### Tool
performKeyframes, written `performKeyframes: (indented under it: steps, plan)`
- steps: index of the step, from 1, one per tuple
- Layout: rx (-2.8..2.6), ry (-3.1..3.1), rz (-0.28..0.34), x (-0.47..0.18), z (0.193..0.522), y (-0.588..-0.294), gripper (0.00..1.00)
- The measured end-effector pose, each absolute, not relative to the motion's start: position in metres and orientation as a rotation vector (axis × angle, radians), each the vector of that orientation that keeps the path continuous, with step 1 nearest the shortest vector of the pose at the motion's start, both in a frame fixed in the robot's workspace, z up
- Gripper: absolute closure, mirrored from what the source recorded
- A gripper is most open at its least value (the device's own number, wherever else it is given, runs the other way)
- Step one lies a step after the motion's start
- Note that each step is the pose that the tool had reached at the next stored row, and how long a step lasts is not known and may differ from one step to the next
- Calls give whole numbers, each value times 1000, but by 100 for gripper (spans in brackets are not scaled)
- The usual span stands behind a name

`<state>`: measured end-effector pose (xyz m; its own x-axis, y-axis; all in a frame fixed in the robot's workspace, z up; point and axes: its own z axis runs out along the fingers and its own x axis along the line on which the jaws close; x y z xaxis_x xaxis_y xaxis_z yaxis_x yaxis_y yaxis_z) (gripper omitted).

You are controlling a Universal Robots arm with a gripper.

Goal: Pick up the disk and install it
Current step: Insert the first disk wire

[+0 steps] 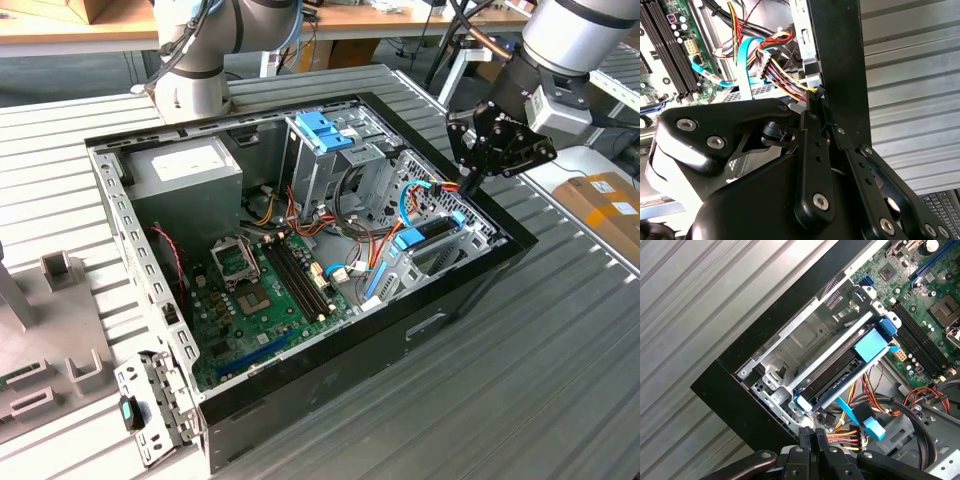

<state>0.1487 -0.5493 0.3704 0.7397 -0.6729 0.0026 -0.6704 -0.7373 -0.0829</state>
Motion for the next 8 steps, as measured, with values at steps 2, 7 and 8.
performKeyframes:
  steps: [2,7,8]
  plan:
    - [-2858,1106,-50,145,370,-551,84]
    - [-2857,1109,-50,137,370,-553,84]
    - [-2857,1110,-50,134,370,-553,84]
